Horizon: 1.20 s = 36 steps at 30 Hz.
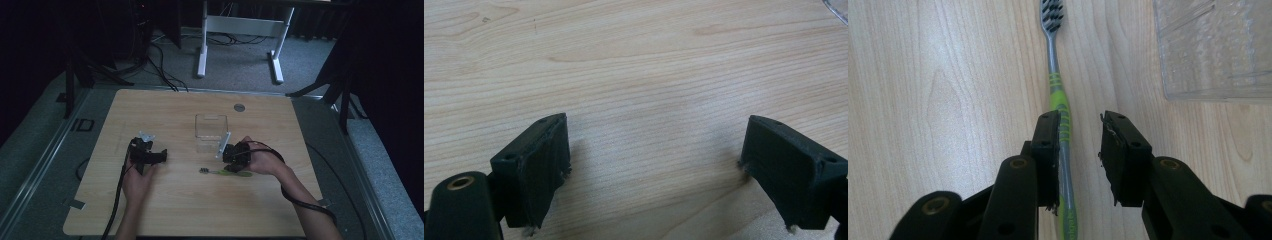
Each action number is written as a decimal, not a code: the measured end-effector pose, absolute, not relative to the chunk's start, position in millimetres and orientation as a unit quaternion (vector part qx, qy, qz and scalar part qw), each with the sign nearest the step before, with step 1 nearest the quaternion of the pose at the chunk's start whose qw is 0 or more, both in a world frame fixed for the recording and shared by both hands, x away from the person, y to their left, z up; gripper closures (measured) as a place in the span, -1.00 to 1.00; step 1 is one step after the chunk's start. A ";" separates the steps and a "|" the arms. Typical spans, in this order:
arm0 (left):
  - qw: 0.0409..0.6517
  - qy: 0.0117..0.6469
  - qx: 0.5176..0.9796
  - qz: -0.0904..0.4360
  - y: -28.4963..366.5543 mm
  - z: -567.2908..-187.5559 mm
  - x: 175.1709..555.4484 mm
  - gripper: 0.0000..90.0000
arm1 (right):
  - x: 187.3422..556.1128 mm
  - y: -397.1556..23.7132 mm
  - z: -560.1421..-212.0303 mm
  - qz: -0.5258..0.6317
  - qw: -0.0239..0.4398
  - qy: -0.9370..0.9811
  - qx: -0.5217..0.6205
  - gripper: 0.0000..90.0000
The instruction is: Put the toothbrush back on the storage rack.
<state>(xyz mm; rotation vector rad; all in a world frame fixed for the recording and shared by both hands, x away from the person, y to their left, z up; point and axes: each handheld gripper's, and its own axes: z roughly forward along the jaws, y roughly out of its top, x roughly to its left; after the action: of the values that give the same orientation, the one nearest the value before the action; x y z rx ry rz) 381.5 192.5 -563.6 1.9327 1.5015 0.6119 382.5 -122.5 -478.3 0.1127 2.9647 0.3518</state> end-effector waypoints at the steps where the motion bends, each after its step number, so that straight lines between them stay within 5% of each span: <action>1: 0.304 0.567 0.730 0.231 192.5 -563.6 381.5 -0.72 | 382.7 -122.5 -478.7 0.117 0.076 0.990 0.037 0.53; 36: 0.304 0.567 0.730 0.231 192.5 -563.6 381.5 -0.72 | 384.8 -114.6 -493.0 0.086 0.058 0.994 0.022 0.54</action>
<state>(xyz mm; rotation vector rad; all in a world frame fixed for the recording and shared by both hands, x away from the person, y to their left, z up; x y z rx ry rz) 381.5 192.5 -563.6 1.9326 1.5016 0.6119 384.8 -114.6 -493.0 0.0661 3.0142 0.2604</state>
